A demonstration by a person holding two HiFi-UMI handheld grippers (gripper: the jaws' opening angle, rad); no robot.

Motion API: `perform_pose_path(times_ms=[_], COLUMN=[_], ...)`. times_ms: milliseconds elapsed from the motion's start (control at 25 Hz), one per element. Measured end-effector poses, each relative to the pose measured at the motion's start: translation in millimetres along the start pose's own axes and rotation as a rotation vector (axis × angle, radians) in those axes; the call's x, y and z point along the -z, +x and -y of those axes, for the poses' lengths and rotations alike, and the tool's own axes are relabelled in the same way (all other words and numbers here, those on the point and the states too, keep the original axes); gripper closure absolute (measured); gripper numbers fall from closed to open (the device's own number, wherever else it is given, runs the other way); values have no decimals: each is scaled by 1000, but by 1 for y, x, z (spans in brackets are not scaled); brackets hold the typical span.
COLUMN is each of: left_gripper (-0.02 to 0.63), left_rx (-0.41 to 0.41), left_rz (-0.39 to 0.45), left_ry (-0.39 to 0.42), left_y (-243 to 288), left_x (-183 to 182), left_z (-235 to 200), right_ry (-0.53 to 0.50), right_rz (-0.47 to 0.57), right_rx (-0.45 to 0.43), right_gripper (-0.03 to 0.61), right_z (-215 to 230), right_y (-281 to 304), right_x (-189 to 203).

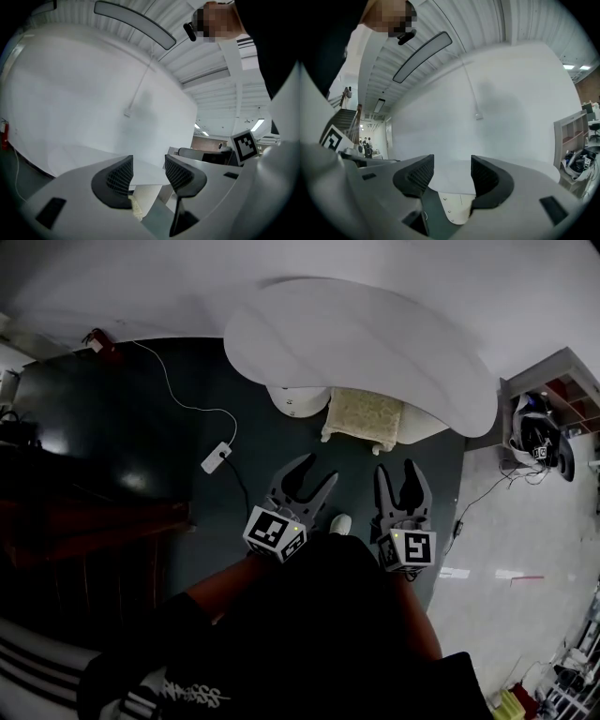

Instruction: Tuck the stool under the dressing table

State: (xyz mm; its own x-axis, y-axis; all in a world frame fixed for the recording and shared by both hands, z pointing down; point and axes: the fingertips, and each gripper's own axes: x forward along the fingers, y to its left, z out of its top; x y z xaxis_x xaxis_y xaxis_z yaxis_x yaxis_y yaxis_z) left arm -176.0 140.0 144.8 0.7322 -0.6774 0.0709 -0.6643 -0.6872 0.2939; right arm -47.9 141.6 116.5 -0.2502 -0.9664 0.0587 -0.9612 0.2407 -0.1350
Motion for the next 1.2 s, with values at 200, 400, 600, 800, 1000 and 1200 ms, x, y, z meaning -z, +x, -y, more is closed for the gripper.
perform_pose_path(times_ms=[200,400,600,800,1000,1200], left_gripper=[420,580,598,597,597,597], left_rx=[-9,-23,5,48,58,44], left_rz=[31,-43,-65,-53,-61,-62], left_ry=[13,28,64,96,118,131], left_y=[-9,-12,-6,4,5,3], left_x=[-17,-12,-12,-22,-23,-20], left_z=[-22,-37,-43,-48,-55,-68], right_ry=[20,-6,-23,-61,-112,-155], right_rz=[-47,-31,-63,-41,-47,-25], right_rx=[3,8,27,66,93,150], right_gripper=[334,345,521,531,534,540], right_z=[-25,-45,-53,-53,-61,-58], right_y=[11,15,24,33,42,43], right_x=[-9,-8,-1,-11,-7,-15])
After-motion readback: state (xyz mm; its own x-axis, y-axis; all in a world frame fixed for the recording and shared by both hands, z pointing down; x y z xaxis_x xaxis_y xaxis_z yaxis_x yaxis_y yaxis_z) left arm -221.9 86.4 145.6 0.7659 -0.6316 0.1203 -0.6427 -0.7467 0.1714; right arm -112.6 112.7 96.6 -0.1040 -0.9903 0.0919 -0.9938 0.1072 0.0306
